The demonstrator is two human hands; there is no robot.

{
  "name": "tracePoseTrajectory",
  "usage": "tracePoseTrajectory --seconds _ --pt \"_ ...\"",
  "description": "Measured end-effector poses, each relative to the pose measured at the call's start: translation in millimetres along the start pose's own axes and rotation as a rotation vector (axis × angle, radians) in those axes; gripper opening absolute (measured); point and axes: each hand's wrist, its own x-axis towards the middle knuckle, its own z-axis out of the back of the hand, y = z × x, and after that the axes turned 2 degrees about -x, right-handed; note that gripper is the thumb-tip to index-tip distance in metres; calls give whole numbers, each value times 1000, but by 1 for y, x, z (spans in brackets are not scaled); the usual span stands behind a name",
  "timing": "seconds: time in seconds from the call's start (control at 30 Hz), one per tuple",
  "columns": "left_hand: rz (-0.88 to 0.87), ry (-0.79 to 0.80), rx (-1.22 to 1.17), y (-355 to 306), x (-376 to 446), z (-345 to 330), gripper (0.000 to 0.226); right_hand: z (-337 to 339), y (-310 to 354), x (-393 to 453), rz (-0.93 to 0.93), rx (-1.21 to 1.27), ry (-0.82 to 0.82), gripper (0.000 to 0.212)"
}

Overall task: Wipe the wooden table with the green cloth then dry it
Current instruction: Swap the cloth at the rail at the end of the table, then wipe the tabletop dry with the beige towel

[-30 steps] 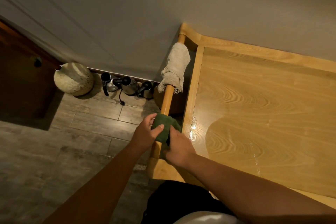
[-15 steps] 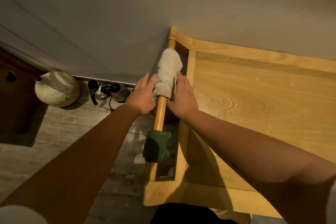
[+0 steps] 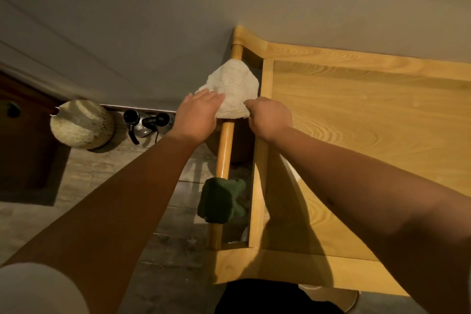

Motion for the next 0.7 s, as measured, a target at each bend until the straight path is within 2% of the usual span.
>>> tracePoseTrajectory --seconds 0.1,0.2,0.3,0.43,0.53,0.6,0.7 --pt "-39 21 58 -16 0 23 48 34 -13 -3 128 -116 11 10" --pt "-49 -25 101 -44 -5 46 33 68 -30 -19 104 -122 -12 17" --pt "-122 -91 130 -77 -11 62 31 92 -52 -48 79 -164 -36 18" --pt "-204 -69 158 -122 -20 73 25 112 -81 -96 66 -227 -33 14" --pt "-282 -90 148 -153 -46 62 26 111 -96 -143 37 -220 -26 14" --pt "-309 -74 96 -170 -75 41 32 100 -101 -179 27 -230 0 20" --pt "-355 -43 -15 -191 -134 -5 38 64 -105 -237 45 -263 121 27"
